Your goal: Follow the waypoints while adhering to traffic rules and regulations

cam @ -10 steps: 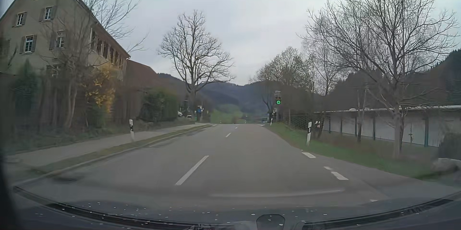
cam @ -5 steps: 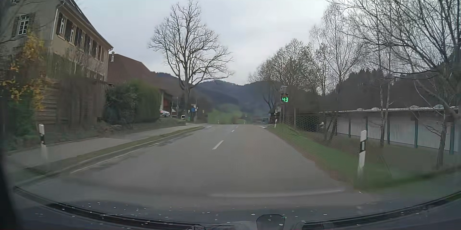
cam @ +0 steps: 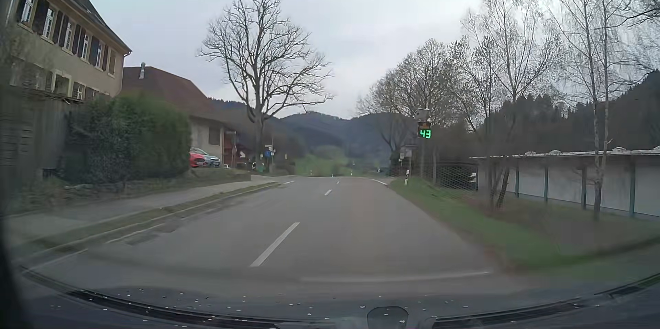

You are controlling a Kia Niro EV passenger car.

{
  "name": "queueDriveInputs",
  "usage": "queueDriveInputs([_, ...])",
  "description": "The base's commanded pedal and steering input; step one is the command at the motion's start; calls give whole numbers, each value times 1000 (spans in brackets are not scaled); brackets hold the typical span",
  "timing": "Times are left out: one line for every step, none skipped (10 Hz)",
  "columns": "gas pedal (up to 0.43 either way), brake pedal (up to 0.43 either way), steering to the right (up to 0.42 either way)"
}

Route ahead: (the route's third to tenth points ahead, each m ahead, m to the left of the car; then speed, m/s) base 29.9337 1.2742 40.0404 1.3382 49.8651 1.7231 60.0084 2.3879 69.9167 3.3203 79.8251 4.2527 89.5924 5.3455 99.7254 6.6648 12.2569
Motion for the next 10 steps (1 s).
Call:
queueDriveInputs([118,0,-4])
queueDriveInputs([118,0,-4])
queueDriveInputs([110,0,-4])
queueDriveInputs([59,0,-4])
queueDriveInputs([39,0,-4])
queueDriveInputs([39,0,-4])
queueDriveInputs([39,0,-4])
queueDriveInputs([39,0,-4])
queueDriveInputs([39,0,-4])
queueDriveInputs([28,0,-4])
